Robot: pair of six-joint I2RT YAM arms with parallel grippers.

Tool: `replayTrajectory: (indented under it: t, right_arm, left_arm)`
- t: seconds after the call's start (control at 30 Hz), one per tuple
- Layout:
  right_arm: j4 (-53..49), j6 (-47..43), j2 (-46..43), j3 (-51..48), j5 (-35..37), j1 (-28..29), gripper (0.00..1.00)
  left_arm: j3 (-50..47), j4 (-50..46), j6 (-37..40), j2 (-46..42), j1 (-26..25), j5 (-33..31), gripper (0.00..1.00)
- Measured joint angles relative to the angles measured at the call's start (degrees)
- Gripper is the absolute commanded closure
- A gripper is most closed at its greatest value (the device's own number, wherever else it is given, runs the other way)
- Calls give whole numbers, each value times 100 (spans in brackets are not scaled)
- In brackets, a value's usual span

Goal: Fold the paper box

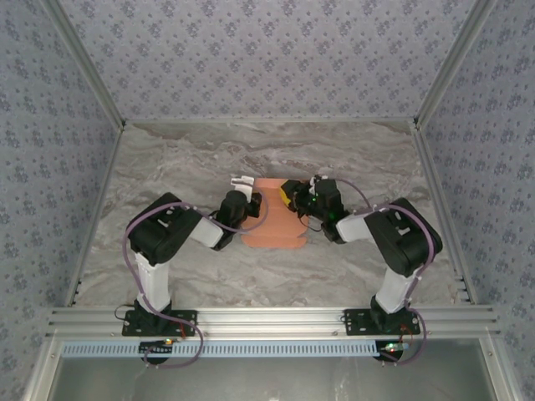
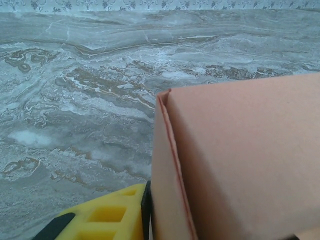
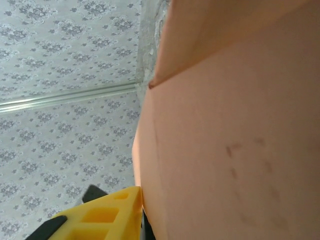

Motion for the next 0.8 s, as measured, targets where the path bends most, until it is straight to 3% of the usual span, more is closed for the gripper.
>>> replayTrajectory:
  t: [0.27,0.47,0.57,0.7,0.8]
  right_arm:
    - [-1534,-970,-1742,-358,39,2,50]
    - [-4022,-3027,-2990,584,127,-162,39]
    - [-5412,-4371,-2732,1878,-17,-472,33]
    - [-7217,-6006,-1517,4076,-197,-925,28]
    - [-8317,-6999,-555,5139,-511,-1110,28]
  left_arm:
    - [9,-11,103,2,20,96,83]
    - [9,35,173,13,138,481,83]
    - [9,37,321,13,219,802,83]
    - [15,44,599,13,345,1390,82]
    - [114,-92,754,22,472,1910,83]
